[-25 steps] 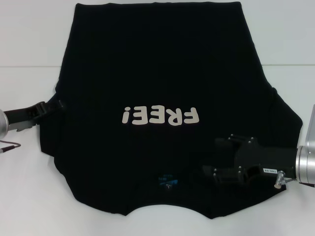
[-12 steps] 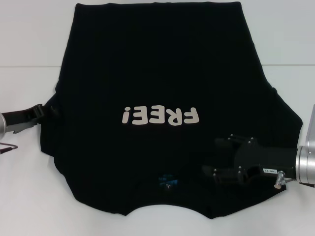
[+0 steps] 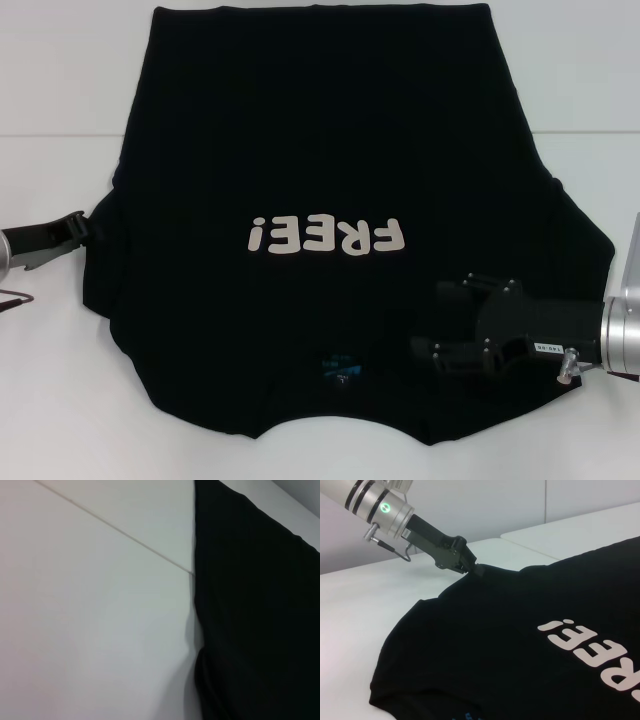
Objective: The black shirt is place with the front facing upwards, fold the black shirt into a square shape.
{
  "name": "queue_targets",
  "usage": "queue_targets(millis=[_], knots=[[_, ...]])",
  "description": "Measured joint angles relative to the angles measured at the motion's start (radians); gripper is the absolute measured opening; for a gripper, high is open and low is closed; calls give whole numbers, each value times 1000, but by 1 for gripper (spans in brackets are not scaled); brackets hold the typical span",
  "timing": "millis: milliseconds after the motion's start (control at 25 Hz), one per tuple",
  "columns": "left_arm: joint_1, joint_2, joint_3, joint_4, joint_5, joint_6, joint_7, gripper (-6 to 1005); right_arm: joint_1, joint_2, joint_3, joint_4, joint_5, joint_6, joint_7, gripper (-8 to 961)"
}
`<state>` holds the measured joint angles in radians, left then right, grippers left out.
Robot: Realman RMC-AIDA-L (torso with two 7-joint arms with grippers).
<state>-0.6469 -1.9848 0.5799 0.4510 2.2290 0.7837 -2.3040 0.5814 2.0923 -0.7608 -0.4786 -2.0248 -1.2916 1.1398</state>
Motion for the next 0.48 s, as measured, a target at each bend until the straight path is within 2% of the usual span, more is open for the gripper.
queue_targets(millis=[120,360,480], knots=[[-1,0,0,0,0,0,1,27,0,0,0,0,0,0,0,930],[3,10,0,3,11,2,2,28,0,0,0,0,2,0,1,930],[11,23,-3,8,23,2,1,28,-2,0,0,0,4,0,9,930]])
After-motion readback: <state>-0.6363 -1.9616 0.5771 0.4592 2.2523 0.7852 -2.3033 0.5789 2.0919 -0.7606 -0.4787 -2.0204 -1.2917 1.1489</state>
